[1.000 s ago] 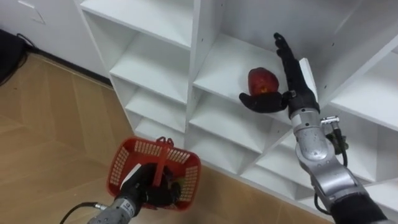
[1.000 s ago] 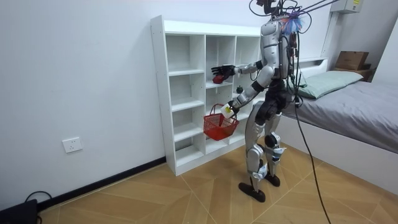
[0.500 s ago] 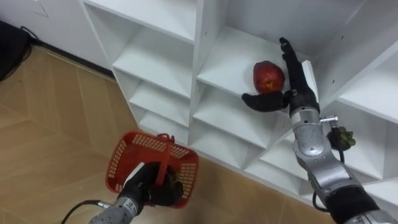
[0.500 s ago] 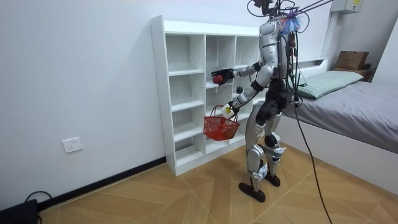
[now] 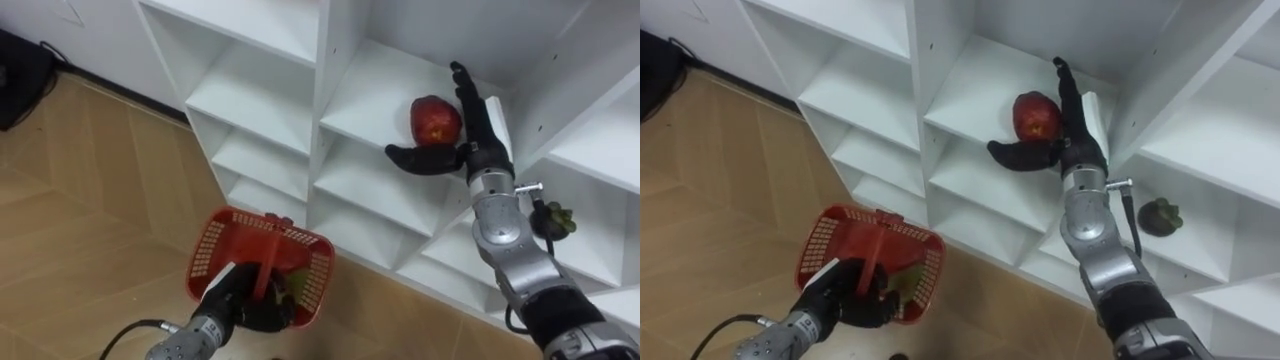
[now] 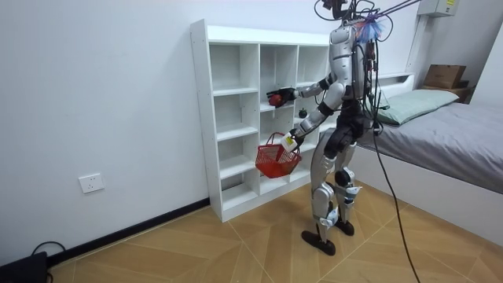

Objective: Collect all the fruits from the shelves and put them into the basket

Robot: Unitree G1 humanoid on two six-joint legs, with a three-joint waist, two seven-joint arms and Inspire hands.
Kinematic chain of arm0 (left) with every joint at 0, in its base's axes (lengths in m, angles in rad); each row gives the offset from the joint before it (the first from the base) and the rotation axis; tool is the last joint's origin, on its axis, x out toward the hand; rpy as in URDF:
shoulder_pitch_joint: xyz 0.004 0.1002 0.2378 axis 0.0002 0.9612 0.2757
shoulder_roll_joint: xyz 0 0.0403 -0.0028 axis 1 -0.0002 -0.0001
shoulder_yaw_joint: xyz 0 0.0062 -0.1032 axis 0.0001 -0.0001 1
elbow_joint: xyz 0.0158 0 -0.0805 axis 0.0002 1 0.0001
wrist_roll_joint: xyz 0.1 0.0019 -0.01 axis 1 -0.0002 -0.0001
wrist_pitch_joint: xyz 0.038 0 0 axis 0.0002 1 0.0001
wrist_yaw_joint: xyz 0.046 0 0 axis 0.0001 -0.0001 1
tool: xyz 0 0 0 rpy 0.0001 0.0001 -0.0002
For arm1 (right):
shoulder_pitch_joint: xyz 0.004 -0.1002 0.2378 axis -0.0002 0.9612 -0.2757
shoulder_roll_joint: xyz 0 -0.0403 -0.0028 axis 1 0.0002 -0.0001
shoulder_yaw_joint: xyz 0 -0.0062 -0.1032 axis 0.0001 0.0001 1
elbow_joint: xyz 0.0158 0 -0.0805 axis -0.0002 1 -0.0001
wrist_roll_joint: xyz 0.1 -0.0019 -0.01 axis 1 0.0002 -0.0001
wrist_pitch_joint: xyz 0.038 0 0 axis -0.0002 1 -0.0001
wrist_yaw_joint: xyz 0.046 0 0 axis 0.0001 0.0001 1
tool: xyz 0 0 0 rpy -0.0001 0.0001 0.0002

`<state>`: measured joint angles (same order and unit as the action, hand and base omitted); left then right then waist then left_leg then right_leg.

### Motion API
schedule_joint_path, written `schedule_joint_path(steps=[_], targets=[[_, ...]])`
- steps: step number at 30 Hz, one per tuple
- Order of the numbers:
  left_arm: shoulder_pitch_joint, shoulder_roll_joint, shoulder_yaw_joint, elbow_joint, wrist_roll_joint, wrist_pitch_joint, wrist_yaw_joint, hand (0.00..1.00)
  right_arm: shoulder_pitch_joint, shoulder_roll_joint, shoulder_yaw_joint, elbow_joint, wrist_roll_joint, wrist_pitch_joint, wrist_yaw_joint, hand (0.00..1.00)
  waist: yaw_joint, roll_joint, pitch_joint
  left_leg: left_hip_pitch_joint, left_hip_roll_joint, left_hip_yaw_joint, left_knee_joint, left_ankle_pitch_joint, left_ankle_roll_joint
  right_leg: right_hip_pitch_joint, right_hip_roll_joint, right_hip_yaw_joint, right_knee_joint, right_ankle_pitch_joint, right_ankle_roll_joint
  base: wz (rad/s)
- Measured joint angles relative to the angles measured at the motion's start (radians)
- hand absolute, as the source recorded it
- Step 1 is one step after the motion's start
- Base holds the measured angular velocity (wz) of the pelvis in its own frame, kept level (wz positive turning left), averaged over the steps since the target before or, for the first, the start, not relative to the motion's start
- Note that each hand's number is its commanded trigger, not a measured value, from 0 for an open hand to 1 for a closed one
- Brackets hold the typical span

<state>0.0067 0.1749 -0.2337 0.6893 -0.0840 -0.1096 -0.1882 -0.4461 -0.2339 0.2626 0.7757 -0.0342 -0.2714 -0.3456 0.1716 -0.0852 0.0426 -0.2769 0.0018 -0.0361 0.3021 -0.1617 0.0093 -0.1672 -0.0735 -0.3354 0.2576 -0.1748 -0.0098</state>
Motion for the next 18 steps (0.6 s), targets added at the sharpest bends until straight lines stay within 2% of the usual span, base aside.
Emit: schedule_joint_path(steps=[7,18], targets=[[-0.001,0.004,-0.022,0.001,-0.002,0.0,-0.001,1.0,-0.051,-0.001,-0.01,0.047,-0.001,0.004,-0.023,1.0,0.001,0.003,-0.0005,0.002,0.0,0.0,0.003,0.001,0.0,0.006,0.0,-0.002,0.0,0.0,0.0,0.0],[-0.006,0.004,-0.037,0.014,-0.003,0.011,-0.002,1.0,-0.061,-0.006,-0.011,0.053,-0.001,0.003,-0.045,1.0,0.001,0.018,-0.0034,0.004,0.001,0.0,0.0,0.001,-0.001,0.006,0.0,-0.008,0.0,0.0,0.0,0.01]])
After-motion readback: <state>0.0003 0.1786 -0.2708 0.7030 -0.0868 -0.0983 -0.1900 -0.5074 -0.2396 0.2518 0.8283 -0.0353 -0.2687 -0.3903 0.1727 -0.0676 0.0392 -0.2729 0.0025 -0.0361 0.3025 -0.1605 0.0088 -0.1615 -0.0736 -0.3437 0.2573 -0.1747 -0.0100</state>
